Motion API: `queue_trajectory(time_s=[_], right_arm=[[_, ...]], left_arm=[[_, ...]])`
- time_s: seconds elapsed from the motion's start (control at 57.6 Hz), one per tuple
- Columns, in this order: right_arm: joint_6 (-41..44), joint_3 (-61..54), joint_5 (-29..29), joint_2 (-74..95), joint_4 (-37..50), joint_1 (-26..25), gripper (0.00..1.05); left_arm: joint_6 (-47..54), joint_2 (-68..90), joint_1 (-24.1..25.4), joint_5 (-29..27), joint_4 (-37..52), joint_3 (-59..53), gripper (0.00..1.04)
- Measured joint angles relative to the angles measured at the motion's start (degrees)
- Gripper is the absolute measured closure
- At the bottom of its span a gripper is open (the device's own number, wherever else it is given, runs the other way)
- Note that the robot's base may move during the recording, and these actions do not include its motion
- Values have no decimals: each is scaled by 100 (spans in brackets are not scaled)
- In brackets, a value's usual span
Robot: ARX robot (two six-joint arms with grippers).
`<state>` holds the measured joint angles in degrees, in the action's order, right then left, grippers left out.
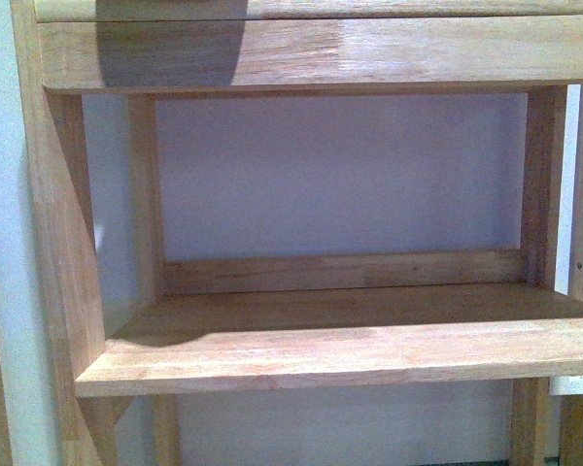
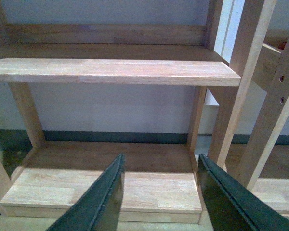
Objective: Put away toys
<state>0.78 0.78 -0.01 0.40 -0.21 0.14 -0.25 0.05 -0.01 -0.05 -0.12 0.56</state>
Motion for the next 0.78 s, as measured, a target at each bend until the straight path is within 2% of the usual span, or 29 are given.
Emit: queue_trajectory(time_s=[0.226,0.781], right_arm=[[-2,0,0,-2,0,0,6],[-11,0,0,-2,0,0,6]], left_arm=[[0,0,0,2,0,0,6],[0,0,0,2,0,0,6]])
